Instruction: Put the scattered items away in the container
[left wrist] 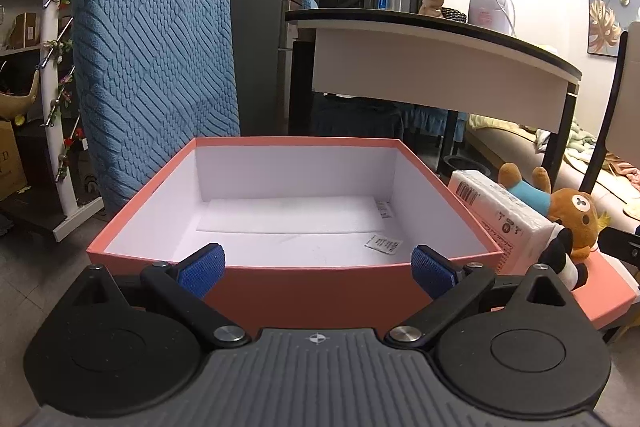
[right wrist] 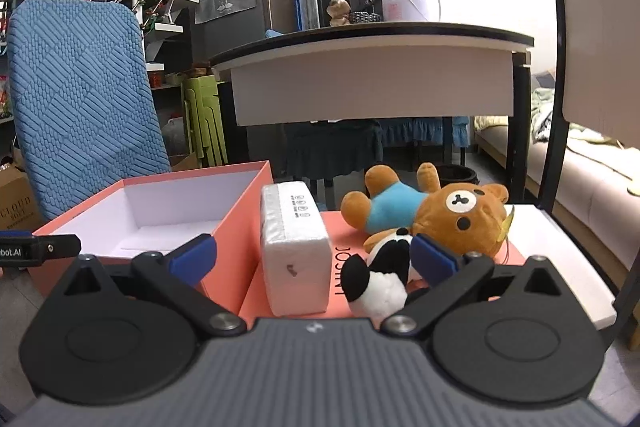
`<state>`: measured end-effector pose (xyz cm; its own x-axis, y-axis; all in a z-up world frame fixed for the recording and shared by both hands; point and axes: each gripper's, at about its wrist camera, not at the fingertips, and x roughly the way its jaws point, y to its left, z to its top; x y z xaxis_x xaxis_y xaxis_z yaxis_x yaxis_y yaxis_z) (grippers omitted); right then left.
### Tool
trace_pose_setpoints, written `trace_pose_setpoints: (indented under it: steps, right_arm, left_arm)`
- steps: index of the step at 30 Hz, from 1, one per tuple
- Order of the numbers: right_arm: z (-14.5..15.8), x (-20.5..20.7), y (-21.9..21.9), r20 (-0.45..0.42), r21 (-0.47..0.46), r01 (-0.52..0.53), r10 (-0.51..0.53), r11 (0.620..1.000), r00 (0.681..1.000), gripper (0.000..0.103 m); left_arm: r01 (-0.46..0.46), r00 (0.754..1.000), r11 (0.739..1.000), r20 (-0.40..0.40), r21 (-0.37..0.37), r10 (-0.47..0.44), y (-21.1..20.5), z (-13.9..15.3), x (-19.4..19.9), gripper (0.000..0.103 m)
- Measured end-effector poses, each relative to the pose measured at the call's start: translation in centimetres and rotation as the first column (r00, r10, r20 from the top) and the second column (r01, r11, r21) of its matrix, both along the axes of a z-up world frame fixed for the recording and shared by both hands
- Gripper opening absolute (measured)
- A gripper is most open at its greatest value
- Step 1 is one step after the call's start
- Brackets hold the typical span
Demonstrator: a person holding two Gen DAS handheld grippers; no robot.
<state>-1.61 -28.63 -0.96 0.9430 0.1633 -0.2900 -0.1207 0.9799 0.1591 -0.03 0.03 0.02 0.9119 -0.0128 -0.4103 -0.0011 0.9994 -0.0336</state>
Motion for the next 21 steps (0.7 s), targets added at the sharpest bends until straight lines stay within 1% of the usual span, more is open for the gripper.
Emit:
trace_pose_setpoints:
  steps: [5, 9, 14, 21]
  right_arm:
    - [-0.2, -0.3, -0.9, 0.016, 0.009, -0.003, 0.003, 1.000, 1.000, 0.103]
    - [-0.1, 0.2, 0.1, 0.003, -0.036, 0.011, -0.011, 0.999, 1.000, 0.103]
    - [-0.2, -0.3, -0.5, 0.021, -0.033, 0.029, -0.028, 0.999, 0.999, 0.103]
    - [-0.5, 0.1, -0.5, 0.020, -0.035, 0.052, -0.051, 0.998, 0.998, 0.103]
  left_arm:
    - [-0.007, 1.000, 1.000, 0.008, -0.007, 0.007, 0.2, 0.1, -0.2, 0.103]
    - [-0.013, 1.000, 1.000, 0.014, -0.012, 0.013, 0.3, 0.2, -0.3, 0.103]
    - [-0.018, 1.000, 1.000, 0.011, -0.009, 0.018, 0.1, 0.3, -0.4, 0.103]
    - [-0.017, 1.000, 1.000, 0.017, -0.004, 0.017, 0.1, 0.3, -0.3, 0.103]
